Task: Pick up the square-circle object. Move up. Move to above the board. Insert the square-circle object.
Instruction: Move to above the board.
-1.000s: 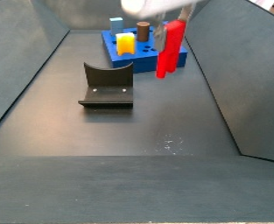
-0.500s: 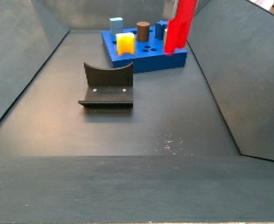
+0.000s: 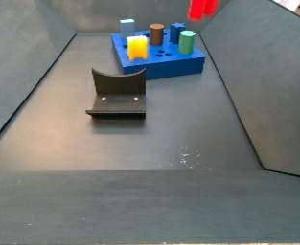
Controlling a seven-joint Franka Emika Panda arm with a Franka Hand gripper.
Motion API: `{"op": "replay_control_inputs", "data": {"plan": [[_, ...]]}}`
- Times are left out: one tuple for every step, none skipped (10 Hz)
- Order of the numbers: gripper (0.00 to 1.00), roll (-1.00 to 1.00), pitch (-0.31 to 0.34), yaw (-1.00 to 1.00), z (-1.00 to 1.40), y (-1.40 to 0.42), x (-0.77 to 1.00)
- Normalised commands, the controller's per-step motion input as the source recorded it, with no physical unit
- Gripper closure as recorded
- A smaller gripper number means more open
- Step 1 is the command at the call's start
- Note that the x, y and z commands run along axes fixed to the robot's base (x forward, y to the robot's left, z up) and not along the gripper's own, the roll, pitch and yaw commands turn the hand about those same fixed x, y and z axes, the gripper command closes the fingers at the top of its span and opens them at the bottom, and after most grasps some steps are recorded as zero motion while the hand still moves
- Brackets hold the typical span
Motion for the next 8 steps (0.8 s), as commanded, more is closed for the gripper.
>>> {"op": "replay_control_inputs", "data": {"plan": [[1.0, -0.11, 0.072, -0.04, 0.42, 0.04, 0.0], [1.0, -0.1, 0.073, -0.04, 0.25, 0.03, 0.01], [1.0, 0.07, 0.105, -1.0, 0.0, -1.0, 0.09], [1.0, 0.08, 0.102, -1.0, 0.0, -1.0, 0.1], [1.0, 0.1, 0.102, -1.0, 0.0, -1.0, 0.09], [1.0, 0.08, 0.098, -1.0, 0.0, -1.0, 0.09], [1.0, 0.08, 0.1, -1.0, 0.0, -1.0, 0.09], [1.0, 0.08, 0.112, -1.0, 0.0, -1.0, 0.1]]}}
